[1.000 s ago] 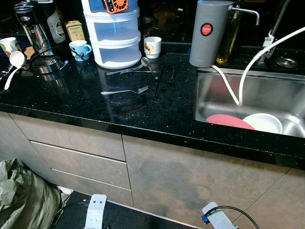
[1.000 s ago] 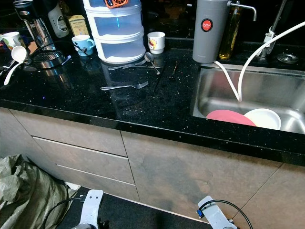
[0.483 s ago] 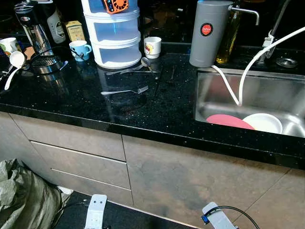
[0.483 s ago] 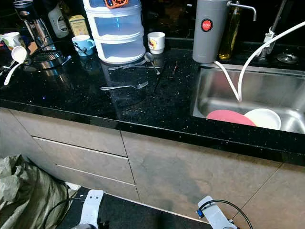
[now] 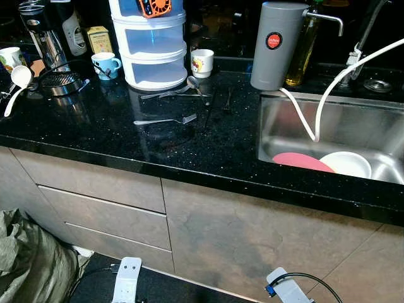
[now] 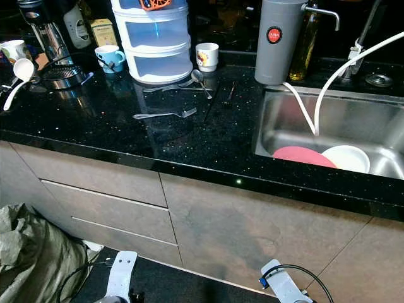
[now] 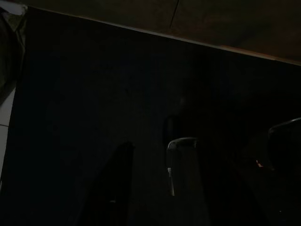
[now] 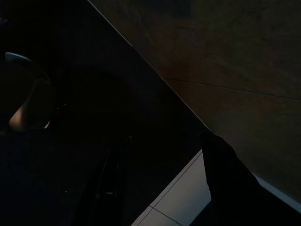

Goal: Kitchen organization

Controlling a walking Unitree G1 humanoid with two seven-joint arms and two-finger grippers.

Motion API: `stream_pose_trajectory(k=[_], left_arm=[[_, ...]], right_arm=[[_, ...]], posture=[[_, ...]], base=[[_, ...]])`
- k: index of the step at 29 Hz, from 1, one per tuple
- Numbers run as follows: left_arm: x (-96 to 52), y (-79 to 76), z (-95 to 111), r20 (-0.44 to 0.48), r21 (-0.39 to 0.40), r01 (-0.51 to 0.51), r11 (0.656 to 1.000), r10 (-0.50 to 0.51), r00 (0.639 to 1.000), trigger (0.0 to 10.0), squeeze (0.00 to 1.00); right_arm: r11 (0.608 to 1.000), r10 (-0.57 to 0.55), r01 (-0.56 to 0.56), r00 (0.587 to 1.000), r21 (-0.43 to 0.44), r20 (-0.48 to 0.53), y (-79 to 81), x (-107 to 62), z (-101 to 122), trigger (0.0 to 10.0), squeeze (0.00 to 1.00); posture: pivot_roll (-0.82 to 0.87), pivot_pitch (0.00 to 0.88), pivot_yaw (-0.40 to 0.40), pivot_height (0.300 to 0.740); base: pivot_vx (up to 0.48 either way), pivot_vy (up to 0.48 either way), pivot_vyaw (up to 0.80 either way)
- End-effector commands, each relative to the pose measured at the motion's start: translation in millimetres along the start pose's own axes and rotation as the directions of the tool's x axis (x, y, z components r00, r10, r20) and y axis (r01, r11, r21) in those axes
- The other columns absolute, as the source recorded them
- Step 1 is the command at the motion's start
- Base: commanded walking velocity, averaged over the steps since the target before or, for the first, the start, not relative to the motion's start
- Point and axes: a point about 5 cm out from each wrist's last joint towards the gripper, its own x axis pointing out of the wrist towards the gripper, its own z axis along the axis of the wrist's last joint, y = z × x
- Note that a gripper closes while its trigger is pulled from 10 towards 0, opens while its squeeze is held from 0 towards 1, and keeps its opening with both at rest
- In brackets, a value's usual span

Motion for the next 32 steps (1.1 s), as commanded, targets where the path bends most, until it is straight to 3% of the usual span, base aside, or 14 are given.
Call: stream_pose_trajectory(k=[1, 32], left_arm=[[-0.6, 3.4, -2.1, -0.010, -0.002, -0.012, 1.000, 0.012, 1.000, 10.0, 0.00], [-0.4, 1.9, -2.5, -0.022, -0.006, -0.002, 1.000, 0.002, 1.000, 10.0, 0.00]], right_arm=[[1.000, 0.007, -0.008, 1.000, 0.008, 0.011, 2.7, 0.3, 2.4, 10.0, 0.00], [1.000, 0.000, -0.001, 1.000, 0.020, 0.011, 0.9, 0.2, 1.9, 10.0, 0.00]], posture=[[-0.14, 0.000, 0.022, 0.740], [-0.14, 0.000, 0.023, 0.740]], base=[[0.000, 0.000, 0.00], [0.000, 0.000, 0.00]])
